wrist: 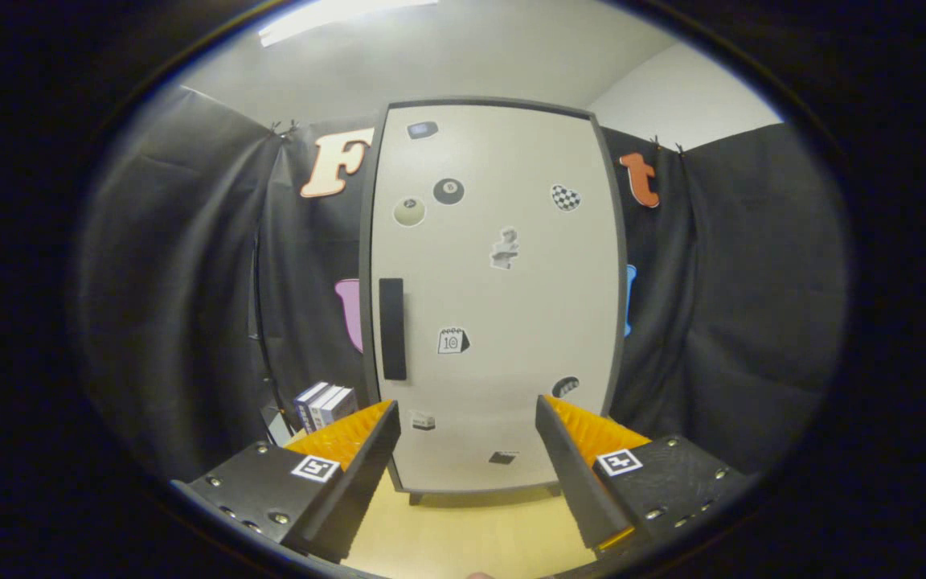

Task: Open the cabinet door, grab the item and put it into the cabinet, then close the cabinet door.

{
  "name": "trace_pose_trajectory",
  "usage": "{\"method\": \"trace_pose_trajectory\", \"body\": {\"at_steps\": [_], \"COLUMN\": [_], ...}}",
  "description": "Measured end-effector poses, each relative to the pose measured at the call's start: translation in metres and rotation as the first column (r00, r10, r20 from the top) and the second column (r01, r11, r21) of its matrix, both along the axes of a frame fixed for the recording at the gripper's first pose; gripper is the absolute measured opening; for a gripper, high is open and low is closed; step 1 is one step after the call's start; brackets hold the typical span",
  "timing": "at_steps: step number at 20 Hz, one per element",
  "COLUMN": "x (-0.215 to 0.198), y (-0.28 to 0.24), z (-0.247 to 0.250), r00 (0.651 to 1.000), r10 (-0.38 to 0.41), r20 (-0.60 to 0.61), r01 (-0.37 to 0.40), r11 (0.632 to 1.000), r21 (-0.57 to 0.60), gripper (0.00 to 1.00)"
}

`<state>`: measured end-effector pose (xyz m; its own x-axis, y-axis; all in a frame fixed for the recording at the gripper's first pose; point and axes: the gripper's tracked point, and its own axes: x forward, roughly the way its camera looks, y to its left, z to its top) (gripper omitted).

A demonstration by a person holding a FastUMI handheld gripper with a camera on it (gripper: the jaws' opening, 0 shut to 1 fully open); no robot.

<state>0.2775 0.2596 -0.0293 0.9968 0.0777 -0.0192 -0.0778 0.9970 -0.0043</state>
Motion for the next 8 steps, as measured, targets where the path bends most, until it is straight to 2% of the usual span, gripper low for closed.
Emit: {"method": "trace_pose_trajectory", "body": {"at_steps": [4, 8], "x": [-0.044, -0.063], "y": [-0.016, -0.026], "z": [0.001, 0.003], "r00": [1.0, 0.998], "r10": [-0.029, -0.057], "r20": [-0.004, 0.0], "r01": [0.029, 0.057], "r11": [1.0, 0.998], "r21": [0.009, 0.017], "gripper": [1.0, 1.0]}}
